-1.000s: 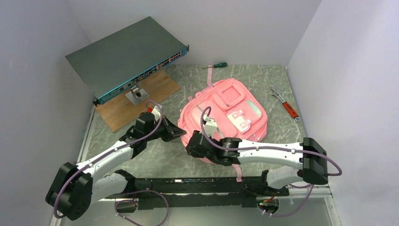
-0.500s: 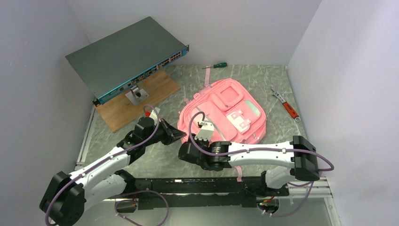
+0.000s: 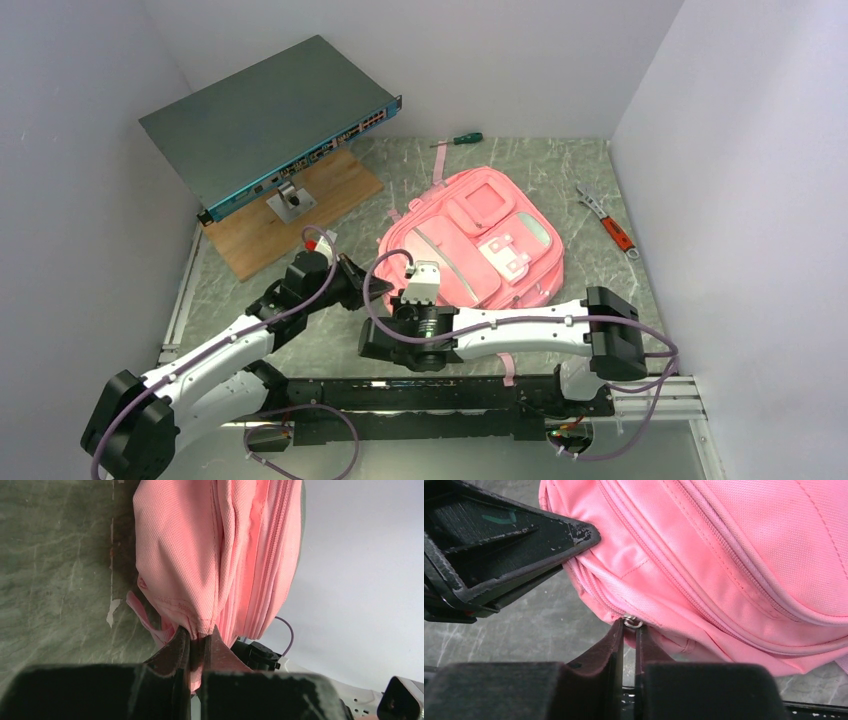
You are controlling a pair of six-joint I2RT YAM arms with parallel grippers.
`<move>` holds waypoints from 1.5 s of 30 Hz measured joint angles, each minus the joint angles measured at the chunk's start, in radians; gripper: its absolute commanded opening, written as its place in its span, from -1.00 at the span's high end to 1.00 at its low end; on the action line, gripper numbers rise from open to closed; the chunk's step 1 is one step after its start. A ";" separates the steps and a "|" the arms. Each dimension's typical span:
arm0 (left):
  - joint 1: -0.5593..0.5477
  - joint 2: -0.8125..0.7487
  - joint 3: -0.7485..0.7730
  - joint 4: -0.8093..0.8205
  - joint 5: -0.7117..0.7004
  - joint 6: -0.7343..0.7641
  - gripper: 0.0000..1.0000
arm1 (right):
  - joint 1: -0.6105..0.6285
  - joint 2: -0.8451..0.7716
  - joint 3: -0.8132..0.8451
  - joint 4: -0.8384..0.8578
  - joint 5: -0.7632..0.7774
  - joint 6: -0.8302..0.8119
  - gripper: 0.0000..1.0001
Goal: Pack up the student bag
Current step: Zip the student bag at the center of the board.
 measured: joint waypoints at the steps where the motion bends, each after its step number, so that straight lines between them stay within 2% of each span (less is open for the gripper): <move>1: 0.000 0.000 0.000 -0.003 -0.003 0.000 1.00 | 0.003 0.008 0.008 -0.010 0.010 -0.004 1.00; 7: 0.035 0.021 0.021 -0.027 0.026 0.019 1.00 | 0.014 0.023 0.025 -0.022 0.040 -0.053 1.00; 11: 0.141 0.072 0.067 -0.060 0.151 0.071 1.00 | 0.015 -0.039 -0.049 0.101 0.029 -0.184 1.00; 16: 0.231 0.132 0.213 -0.222 0.274 0.210 1.00 | -0.002 -0.242 -0.227 0.334 -0.090 -0.397 1.00; 19: 0.261 0.138 0.262 -0.271 0.310 0.270 1.00 | -0.015 -0.303 -0.259 0.368 -0.175 -0.465 1.00; 24: 0.327 0.175 0.266 -0.311 0.352 0.313 1.00 | -0.026 -0.311 -0.299 0.367 -0.299 -0.509 1.00; 30: 0.375 0.199 0.279 -0.342 0.365 0.348 1.00 | -0.052 -0.396 -0.400 0.259 -0.380 -0.402 1.00; 36: 0.415 0.216 0.339 -0.398 0.381 0.391 1.00 | -0.198 -0.551 -0.551 0.152 -0.455 -0.208 1.00; 45: 0.435 0.230 0.391 -0.469 0.415 0.463 1.00 | -0.365 -0.534 -0.615 0.132 -0.438 0.002 1.00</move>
